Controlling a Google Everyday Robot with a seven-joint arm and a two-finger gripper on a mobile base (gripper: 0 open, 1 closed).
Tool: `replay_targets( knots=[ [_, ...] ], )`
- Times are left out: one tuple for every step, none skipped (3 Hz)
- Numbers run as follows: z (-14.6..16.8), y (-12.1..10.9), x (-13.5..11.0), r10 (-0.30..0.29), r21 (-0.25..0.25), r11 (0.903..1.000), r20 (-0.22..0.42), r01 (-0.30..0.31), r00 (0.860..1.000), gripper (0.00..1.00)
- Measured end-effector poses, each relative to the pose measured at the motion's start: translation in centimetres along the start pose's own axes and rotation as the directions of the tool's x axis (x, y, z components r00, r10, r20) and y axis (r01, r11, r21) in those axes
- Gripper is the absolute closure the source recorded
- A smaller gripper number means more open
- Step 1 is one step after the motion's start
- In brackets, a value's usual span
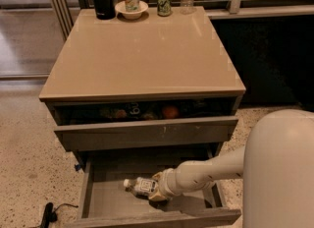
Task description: Pick blue plastic bottle from middle drawer and place on counter
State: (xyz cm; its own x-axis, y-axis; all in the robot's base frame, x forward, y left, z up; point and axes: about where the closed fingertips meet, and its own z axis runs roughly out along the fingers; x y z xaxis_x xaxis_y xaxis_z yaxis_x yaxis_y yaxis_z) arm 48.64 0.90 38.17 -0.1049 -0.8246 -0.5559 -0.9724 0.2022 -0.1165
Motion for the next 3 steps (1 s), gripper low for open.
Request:
replay_targets(
  knots=[
    [-1.9, 0.0, -1.7, -0.04, -0.01, 0.9992, -0.019, 0.04, 0.999, 1.0],
    [-4.7, -0.2, -3.5, -0.078, -0.022, 0.9967, -0.032, 0.078, 0.996, 1.0],
    [-9.7, -1.1, -4.8, -0.085, -0.019, 0.9963, -0.044, 0.084, 0.995, 1.0]
  ],
)
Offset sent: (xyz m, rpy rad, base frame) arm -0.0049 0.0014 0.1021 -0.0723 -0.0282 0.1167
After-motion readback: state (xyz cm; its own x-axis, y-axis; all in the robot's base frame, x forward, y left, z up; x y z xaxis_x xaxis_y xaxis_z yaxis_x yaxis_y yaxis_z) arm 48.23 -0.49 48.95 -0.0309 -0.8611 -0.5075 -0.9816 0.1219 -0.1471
